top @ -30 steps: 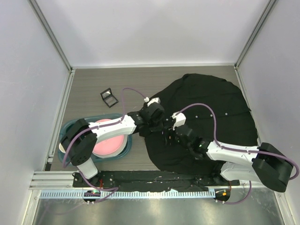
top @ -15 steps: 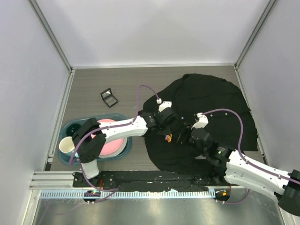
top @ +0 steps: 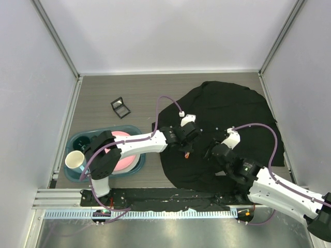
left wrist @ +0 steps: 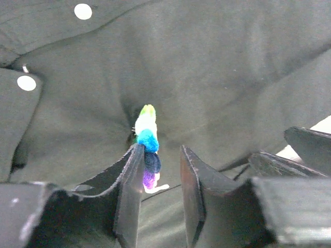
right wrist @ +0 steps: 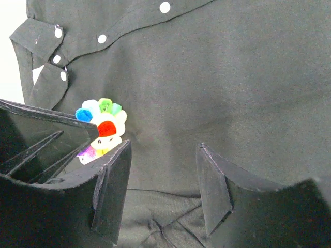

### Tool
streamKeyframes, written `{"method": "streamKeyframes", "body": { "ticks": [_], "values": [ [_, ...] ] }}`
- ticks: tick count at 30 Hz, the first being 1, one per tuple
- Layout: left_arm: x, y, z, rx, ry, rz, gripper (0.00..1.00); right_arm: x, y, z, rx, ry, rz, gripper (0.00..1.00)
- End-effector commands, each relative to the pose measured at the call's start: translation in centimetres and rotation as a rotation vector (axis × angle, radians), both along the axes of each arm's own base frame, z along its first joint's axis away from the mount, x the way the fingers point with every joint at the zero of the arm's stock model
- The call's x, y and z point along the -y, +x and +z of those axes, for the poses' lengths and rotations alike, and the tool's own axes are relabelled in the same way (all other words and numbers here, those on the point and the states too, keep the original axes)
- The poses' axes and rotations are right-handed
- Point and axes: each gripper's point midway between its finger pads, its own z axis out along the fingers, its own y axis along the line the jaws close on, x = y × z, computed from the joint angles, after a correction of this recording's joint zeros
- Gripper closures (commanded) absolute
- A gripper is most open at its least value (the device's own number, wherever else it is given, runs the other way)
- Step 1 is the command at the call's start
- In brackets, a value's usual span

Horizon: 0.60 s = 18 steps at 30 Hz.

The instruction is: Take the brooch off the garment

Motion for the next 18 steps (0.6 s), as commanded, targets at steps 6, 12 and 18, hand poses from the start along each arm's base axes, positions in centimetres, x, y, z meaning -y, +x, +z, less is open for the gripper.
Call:
{"method": "streamKeyframes", "body": {
  "ticks": [6,12,18],
  "values": [
    [4.2,-1.8,2.0,-0.023,-0.185,-0.092,0.53,0.3,0.9,2.4,0.064,0.026,-0.037,0.42],
    [4.9,-2.8,0.5,-0.076,-0.235,-0.103,0.47,0.5,0.9,2.5,0.054,0.044,-0.068,0.42],
    [4.9,-3.5,-0.3,-0.1,-0.247,-0.113,0.44,-0.2,1.2,2.4,0.045,0.09,-0.081,0.43]
  ]
}}
